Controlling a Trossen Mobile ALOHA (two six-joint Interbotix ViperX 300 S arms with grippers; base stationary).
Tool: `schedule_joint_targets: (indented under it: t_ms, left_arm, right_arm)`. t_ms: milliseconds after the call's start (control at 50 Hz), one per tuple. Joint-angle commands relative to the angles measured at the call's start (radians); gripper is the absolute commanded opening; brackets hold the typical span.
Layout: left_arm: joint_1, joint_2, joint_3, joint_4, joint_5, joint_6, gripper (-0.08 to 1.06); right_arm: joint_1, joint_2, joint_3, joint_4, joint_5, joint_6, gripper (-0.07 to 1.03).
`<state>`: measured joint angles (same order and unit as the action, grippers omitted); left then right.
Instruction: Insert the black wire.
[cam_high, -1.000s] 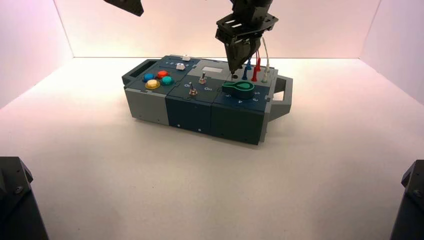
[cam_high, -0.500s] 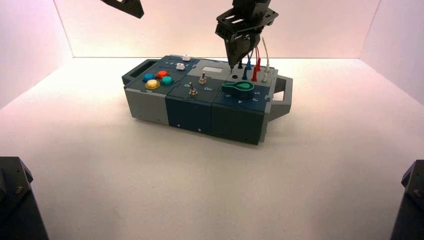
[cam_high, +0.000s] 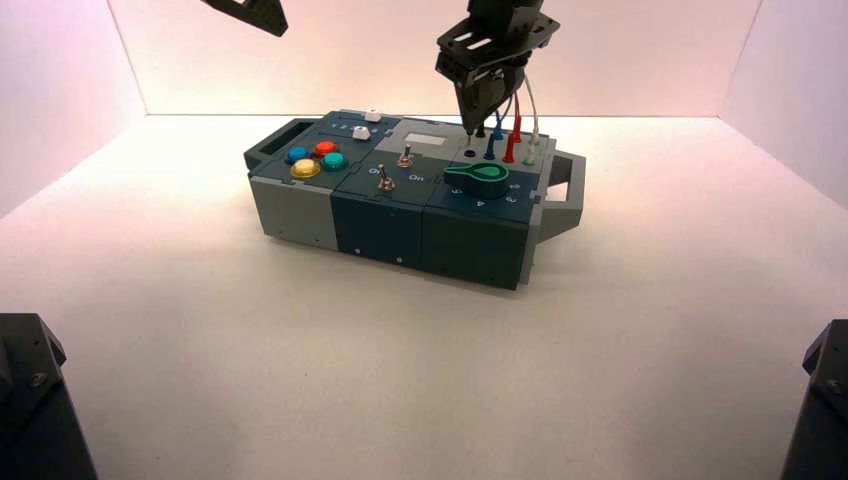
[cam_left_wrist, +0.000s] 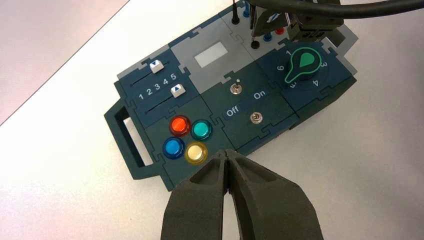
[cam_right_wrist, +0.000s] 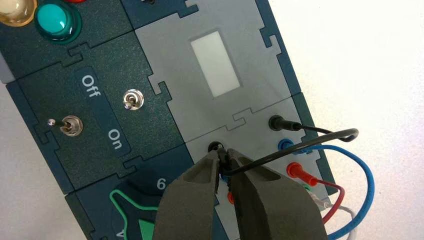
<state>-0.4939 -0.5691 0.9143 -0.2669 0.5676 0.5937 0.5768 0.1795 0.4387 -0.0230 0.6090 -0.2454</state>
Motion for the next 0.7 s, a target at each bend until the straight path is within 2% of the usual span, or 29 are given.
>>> schedule_joint_targets:
  t_ms: [20, 700]
  left_arm:
    - [-0.002, -0.008, -0.012, -0.002, -0.006, 0.006, -0.03]
    - [-0.002, -0.008, -0.014, -0.002, -0.006, 0.006, -0.03]
  right_arm:
    - [-0.002, -0.009, -0.014, -0.002, -0.006, 0.003, -0.02]
    - [-0.002, 0.029, -0.014, -0.005, -0.008, 0.005, -0.02]
